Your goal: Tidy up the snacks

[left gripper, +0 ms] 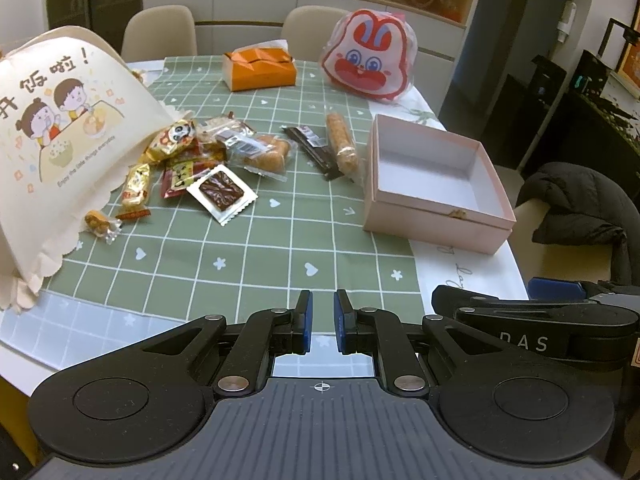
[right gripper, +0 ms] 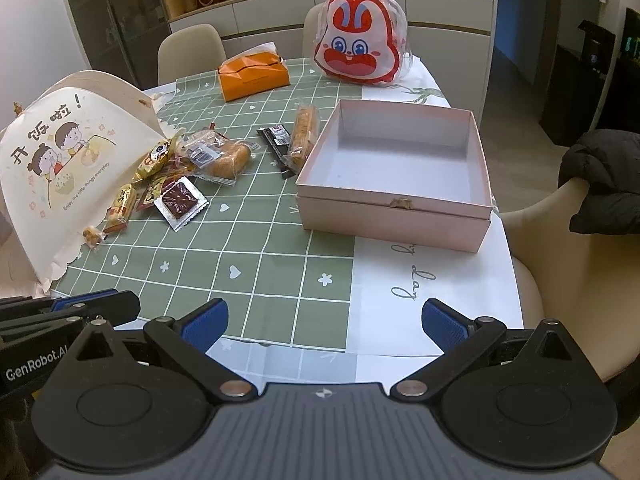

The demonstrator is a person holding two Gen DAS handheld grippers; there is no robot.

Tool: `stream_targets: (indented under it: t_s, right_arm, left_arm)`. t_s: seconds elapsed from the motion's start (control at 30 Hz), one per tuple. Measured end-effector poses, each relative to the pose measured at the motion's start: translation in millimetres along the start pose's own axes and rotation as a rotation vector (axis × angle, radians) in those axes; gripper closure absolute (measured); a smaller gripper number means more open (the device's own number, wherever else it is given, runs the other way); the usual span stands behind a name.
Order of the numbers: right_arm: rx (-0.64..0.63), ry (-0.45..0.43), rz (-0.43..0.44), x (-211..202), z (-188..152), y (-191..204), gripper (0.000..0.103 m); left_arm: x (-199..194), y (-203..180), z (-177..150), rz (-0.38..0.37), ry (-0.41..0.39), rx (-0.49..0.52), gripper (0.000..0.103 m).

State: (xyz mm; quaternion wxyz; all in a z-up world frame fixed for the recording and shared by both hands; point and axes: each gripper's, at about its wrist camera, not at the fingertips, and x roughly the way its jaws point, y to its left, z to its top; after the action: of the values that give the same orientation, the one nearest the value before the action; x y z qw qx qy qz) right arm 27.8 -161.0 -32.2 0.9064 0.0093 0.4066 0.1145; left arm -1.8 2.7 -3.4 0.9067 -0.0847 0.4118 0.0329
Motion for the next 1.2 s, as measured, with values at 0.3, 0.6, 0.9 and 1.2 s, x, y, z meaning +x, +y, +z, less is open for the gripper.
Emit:
stream_targets:
  t_s: [0.3, 0.6, 0.9, 1.2]
  right_arm:
    - [-0.001, 0.003, 0.007, 0.9, 0.9, 1.1, 0.0]
    - [-0.002, 0.004, 0.005, 0.4, -0.9, 1.8, 0.0]
    - [0.002, 0.002, 0.001, -2.2, -2.1, 0.9, 0.0]
    - [-0.008, 0.013, -0.001, -1.1, -4.5, 4.2, 0.0]
  left_arm:
    - [-0.6, 2.3, 0.6, 0.003, 0.002, -0.006, 0.089]
    - [-1.1, 1.9, 0.6, 0.003, 0.003, -0.007, 0.089]
    - [-2.5, -1.2, -5.1, -0.004, 0.01, -0.007, 0.089]
    - [-3.5, -0.9, -4.3, -0.012, 0.016, -0.004, 0.089]
